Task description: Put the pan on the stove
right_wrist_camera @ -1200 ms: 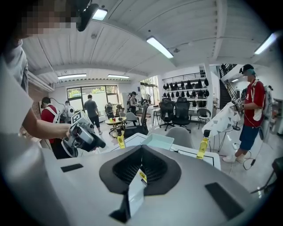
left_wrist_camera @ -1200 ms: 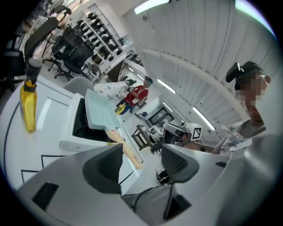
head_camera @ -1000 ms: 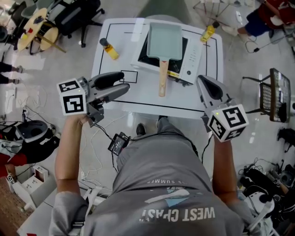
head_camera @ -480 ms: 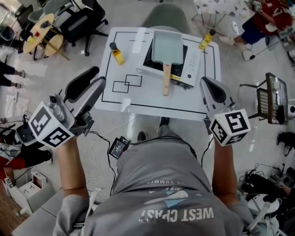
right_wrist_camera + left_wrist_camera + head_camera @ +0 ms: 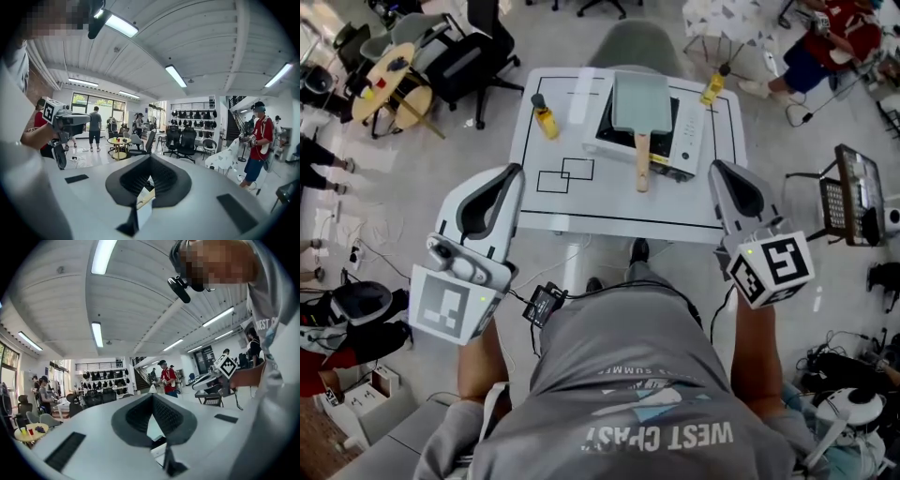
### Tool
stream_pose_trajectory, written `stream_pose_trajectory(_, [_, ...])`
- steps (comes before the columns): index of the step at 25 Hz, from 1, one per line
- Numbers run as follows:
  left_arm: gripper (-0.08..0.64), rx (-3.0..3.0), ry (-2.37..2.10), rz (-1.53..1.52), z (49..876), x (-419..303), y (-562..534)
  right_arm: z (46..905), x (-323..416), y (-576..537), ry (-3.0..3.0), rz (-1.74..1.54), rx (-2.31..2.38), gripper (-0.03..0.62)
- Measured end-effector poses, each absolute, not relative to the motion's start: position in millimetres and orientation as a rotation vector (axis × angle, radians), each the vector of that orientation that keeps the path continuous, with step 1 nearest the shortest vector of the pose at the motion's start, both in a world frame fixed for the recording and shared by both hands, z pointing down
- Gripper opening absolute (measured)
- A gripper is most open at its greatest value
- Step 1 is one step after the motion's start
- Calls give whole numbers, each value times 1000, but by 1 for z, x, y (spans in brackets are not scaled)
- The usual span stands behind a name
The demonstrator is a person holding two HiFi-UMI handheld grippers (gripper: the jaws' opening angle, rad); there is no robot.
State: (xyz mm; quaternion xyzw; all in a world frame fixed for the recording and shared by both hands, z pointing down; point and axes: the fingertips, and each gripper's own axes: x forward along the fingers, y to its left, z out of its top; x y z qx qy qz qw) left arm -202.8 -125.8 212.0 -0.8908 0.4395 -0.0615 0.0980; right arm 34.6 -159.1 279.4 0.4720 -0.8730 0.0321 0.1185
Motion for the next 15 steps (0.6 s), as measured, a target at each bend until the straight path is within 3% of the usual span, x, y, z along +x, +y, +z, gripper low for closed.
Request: stream_pose_trajectory(15, [-5, -2711, 1230, -221, 219, -201, -98, 272, 27, -130, -2549, 95, 1410, 8])
